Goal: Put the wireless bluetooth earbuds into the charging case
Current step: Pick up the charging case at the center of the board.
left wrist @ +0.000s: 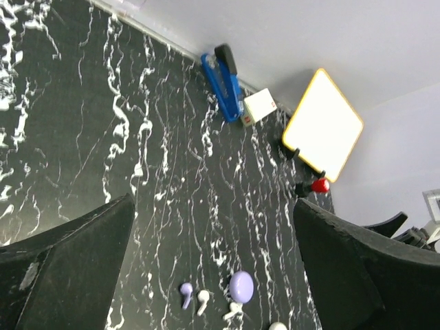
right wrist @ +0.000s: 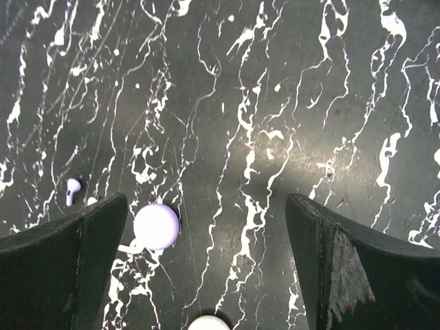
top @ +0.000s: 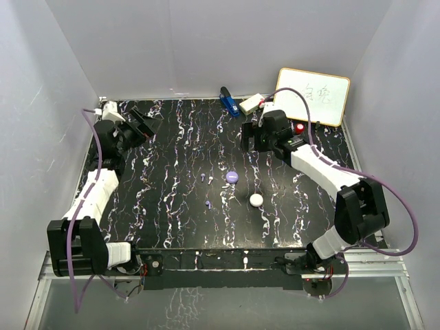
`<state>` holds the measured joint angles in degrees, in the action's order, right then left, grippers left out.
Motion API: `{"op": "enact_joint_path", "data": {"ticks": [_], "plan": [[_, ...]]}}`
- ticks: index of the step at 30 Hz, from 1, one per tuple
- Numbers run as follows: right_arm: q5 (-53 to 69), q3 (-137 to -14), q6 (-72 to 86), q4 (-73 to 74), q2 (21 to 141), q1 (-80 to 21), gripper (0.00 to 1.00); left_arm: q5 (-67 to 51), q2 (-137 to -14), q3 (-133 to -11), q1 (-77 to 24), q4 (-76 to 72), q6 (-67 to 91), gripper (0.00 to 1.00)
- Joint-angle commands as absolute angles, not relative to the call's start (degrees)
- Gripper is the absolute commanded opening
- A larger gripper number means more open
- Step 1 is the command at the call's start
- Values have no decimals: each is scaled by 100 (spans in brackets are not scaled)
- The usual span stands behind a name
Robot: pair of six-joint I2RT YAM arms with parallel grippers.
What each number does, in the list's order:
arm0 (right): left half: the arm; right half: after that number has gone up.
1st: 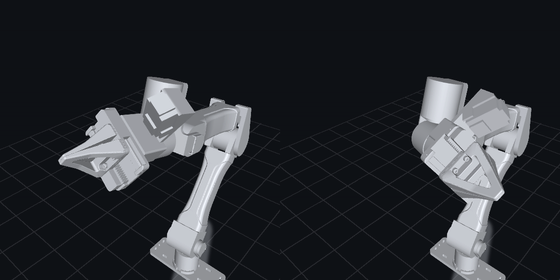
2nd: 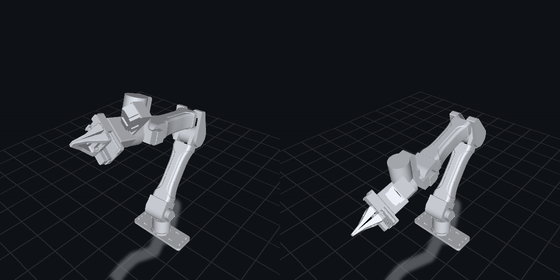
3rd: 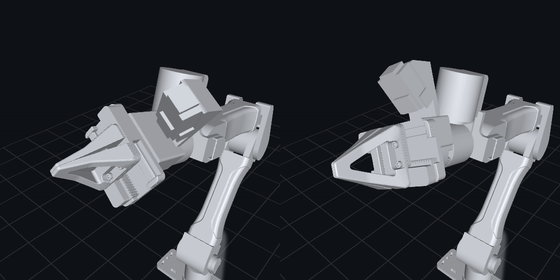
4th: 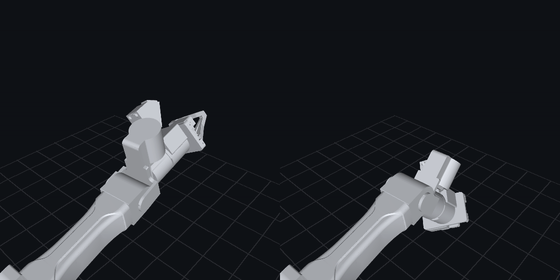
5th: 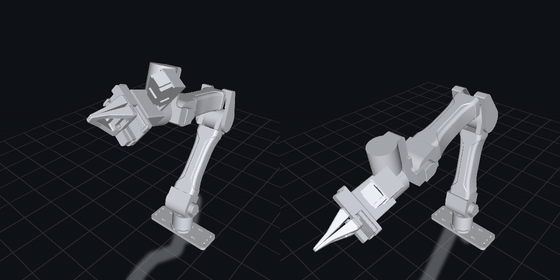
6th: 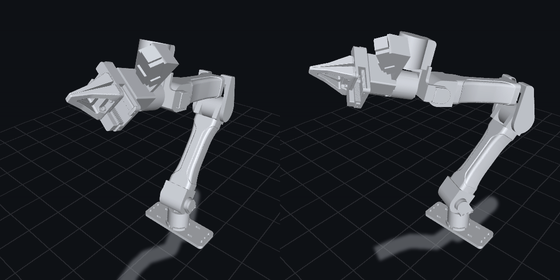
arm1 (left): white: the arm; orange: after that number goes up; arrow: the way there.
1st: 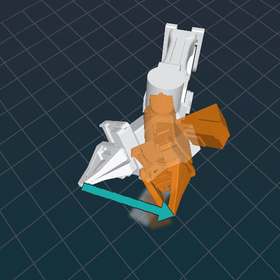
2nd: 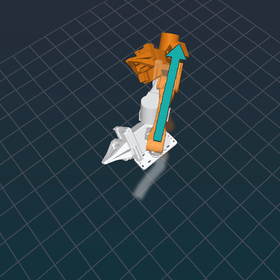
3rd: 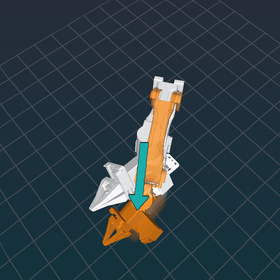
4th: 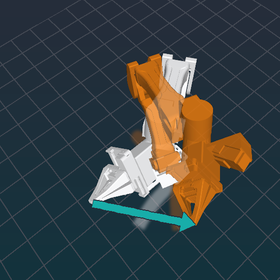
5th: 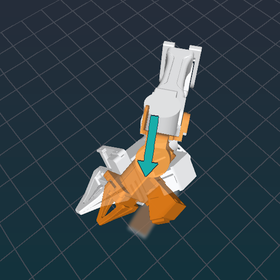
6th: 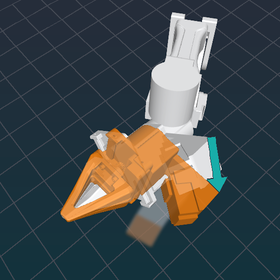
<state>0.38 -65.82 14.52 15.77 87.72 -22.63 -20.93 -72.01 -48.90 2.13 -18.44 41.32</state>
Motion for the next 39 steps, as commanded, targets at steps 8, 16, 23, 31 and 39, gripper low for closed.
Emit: {"op": "enact_joint_path", "data": {"ticks": [8,16,23,31,39], "plan": [[-280,-6072,1435,1611,8689,-2815,94,-2225,-7411,-4763,-454,-1083,3302,99],[-501,-6410,1568,1626,9378,-3400,93,-2182,-7686,-4713,-939,-1127,3285,99],[-768,-6613,1692,1612,9887,-3732,94,-2119,-7656,-4667,-1052,-1061,3241,99],[-920,-6692,1787,1586,10315,-3895,91,-2110,-7639,-4604,-1072,-1083,3241,99],[-1119,-6732,1892,1593,10528,-3989,85,-2120,-7664,-4591,-1090,-1123,3242,99]]}}
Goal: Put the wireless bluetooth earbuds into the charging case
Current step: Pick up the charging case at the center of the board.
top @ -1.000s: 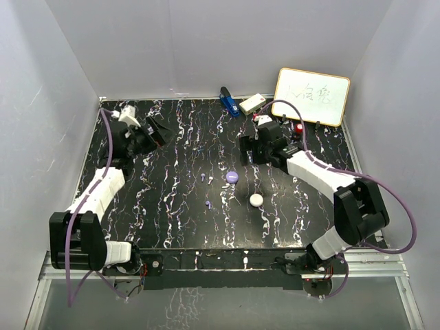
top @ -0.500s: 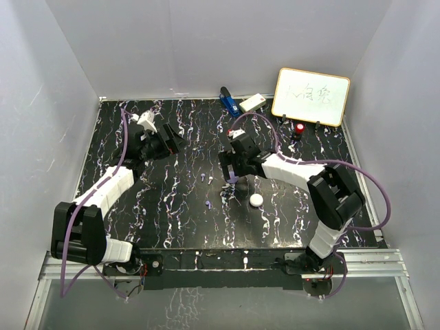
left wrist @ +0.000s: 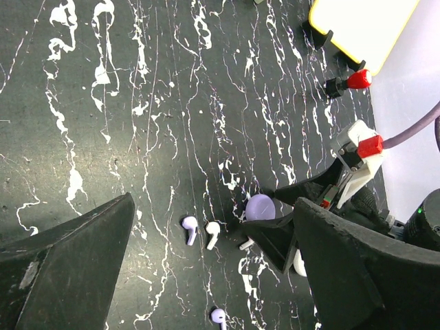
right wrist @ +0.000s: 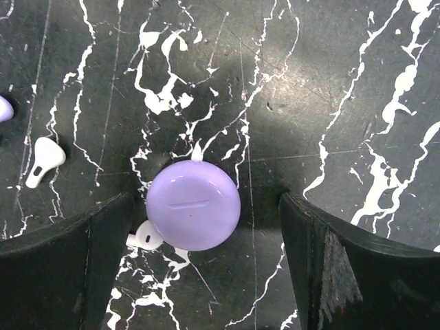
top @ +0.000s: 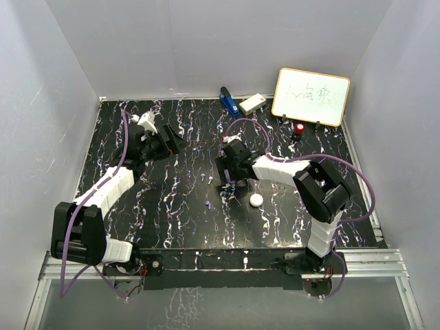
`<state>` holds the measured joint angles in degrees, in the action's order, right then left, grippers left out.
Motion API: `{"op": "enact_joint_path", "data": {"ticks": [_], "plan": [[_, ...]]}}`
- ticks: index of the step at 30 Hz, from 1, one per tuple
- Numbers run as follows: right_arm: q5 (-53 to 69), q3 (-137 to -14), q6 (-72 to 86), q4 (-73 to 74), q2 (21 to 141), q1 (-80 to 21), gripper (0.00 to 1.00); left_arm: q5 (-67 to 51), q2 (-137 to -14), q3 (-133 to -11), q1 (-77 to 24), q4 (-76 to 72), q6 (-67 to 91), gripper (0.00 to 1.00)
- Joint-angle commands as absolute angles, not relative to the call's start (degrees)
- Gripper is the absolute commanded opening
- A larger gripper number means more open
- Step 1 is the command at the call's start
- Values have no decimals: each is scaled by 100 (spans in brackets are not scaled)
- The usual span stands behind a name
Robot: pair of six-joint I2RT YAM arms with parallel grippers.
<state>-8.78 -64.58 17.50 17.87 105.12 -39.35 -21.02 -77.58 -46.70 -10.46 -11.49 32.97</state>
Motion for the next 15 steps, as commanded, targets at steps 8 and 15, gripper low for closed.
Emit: {"op": "enact_joint_path", "data": {"ticks": [8,15], "plan": [[-1285,-6767,1993,1678,10671,-4063,73,-2114,-7660,-4542,-1098,-1147,3241,98],[-1461,-6745,2021,1804,10666,-4131,55,-2125,-7662,-4537,-1099,-1157,3238,98]]}}
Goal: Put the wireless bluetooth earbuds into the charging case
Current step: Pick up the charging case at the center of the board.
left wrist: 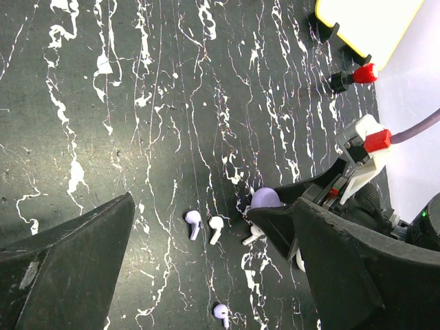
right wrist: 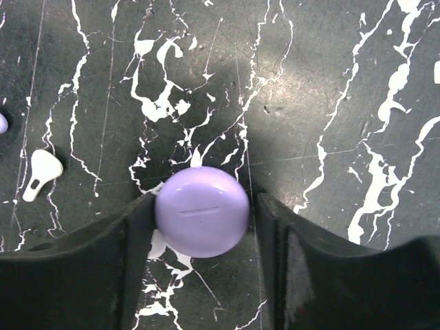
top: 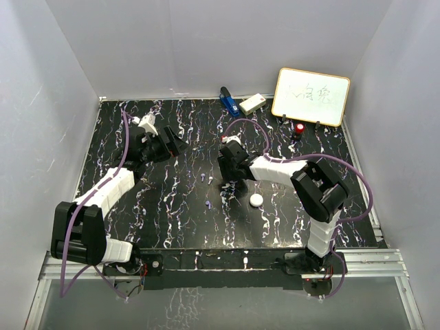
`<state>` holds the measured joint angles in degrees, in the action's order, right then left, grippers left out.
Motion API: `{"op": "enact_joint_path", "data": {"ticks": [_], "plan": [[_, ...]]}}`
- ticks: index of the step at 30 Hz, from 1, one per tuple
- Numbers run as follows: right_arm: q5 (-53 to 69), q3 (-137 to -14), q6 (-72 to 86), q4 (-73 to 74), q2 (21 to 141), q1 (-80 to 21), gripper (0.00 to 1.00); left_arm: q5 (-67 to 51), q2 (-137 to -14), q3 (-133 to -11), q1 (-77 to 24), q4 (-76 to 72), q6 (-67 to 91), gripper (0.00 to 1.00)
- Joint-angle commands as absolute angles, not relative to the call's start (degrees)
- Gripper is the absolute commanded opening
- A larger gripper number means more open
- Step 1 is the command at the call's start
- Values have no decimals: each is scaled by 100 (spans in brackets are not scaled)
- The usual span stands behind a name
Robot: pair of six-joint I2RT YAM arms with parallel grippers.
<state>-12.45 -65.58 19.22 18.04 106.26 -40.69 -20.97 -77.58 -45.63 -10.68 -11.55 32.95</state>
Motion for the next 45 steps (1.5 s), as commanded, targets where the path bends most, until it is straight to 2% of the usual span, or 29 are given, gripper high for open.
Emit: {"op": "enact_joint_path", "data": {"ticks": [1,3,7,16,29,45], "plan": [[-1474,-6742,2034,1803,10657,-4145,49,-2135,-7664,-4543,-1096,-1160,3238,98],[-1510,-6728,2031,1805,10617,-4161,39,-2144,-7656,-4539,-1097,-1151,3241,98],[-1521,-6711,1868,1665,10479,-4170,25,-2221,-7654,-4561,-1096,-1168,3248,97],[-333,-6178,281,-199,9313,-4172,10,-3521,-7971,-4597,-1156,-1976,3736,94],[1308,-6034,-376,-1116,8801,-4097,0,-3478,-7654,-3846,-1350,-3260,4711,81],[1766,-5993,-268,-1328,8831,-4081,0,-3358,-7752,-3637,-1605,-4327,5232,63]]}}
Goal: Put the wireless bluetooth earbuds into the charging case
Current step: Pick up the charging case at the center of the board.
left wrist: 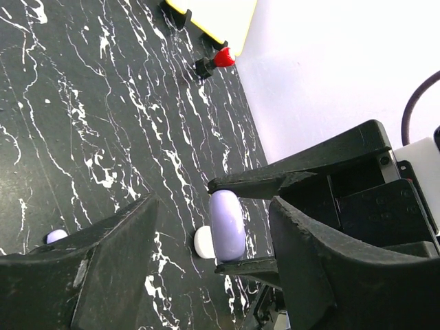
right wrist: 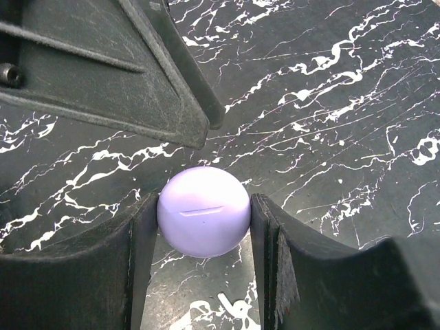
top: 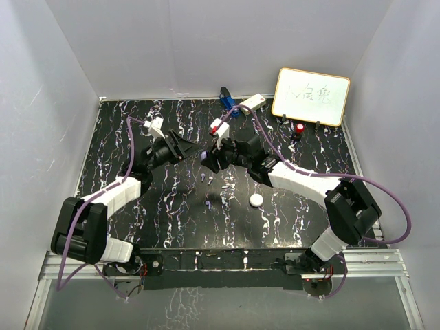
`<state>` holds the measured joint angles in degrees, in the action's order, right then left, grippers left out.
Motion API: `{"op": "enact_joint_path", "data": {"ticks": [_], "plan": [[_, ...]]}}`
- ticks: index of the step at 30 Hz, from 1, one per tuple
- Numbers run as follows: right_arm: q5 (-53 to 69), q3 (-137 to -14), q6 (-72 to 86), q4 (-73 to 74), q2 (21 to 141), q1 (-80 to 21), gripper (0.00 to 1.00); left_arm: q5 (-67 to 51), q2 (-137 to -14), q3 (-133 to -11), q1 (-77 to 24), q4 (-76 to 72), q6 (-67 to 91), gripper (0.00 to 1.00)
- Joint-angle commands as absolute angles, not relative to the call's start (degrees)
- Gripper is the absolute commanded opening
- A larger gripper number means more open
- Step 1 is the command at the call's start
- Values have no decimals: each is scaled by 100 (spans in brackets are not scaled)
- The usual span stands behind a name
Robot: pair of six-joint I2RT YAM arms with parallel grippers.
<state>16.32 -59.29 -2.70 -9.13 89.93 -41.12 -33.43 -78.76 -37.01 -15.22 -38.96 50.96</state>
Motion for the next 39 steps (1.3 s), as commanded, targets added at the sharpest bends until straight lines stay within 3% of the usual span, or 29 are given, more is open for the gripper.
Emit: {"op": "enact_joint_path", "data": {"ticks": [1,8,23,39], "plan": [[1762,-6002,-264,-1339,8845,-4085,0,-3337,-7759,-3632,-1634,-4344,5233,62],[1634,-6063,-123,-1383,8891,-4087,0,-3130,-7813,-3600,-1820,-4461,5310,55],[1461,-6056,248,-1672,8948,-4076,0,-2526,-7813,-3595,-2262,-4400,5252,53],[1398,-6091,339,-1773,8991,-4078,0,-2417,-7950,-3604,-2372,-4422,5255,27]]}}
